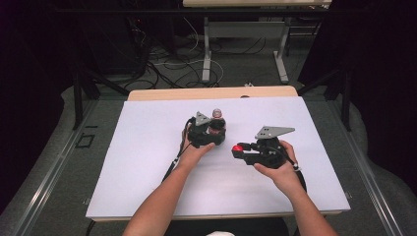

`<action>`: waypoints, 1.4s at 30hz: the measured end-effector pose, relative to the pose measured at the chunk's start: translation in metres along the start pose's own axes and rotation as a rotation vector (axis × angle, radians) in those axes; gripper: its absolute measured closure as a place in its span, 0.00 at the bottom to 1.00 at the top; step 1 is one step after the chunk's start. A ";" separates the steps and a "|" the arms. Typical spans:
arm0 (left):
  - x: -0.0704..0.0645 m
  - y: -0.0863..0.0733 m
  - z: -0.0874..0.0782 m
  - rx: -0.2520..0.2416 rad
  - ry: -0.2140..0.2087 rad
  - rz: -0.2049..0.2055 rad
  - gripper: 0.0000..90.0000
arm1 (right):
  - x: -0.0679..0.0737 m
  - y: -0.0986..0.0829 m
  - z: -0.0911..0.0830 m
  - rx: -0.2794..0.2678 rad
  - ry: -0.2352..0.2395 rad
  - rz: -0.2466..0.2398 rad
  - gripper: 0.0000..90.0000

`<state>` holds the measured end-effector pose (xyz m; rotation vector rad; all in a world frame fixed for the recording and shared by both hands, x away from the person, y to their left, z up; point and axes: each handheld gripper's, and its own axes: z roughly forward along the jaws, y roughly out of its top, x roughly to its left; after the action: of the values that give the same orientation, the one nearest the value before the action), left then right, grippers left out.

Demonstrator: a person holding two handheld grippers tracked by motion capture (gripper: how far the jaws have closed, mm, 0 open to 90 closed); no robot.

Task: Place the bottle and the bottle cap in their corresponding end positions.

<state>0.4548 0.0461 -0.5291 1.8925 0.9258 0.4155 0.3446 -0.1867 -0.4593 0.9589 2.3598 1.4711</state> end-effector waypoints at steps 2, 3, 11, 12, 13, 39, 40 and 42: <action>0.001 0.000 -0.003 -0.007 0.001 -0.011 0.17 | 0.000 -0.001 0.003 0.004 0.005 0.002 0.68; 0.002 0.000 -0.006 -0.001 -0.004 -0.011 0.16 | 0.000 -0.002 0.006 0.009 0.000 0.001 0.68; 0.005 -0.003 -0.025 -0.001 0.010 -0.019 0.01 | 0.006 -0.016 0.042 0.078 0.020 -0.038 0.68; 0.006 -0.004 -0.027 0.003 0.005 -0.026 0.01 | 0.007 -0.018 0.047 0.084 0.019 -0.043 0.68; 0.007 -0.004 -0.030 -0.003 0.007 -0.031 0.01 | 0.007 -0.020 0.052 0.098 0.020 -0.047 0.68; 0.006 -0.042 -0.095 0.026 0.015 -0.125 0.01 | 0.011 -0.051 0.107 0.312 0.036 -0.099 0.68; 0.006 -0.043 -0.097 0.026 0.017 -0.127 0.01 | 0.011 -0.051 0.107 0.317 0.037 -0.099 0.68; 0.007 -0.046 -0.099 0.030 0.014 -0.128 0.01 | 0.010 -0.052 0.108 0.315 0.038 -0.100 0.65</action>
<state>0.3777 0.1236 -0.5211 1.8469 1.0613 0.3403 0.3672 -0.1168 -0.5543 0.8684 2.6779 1.1122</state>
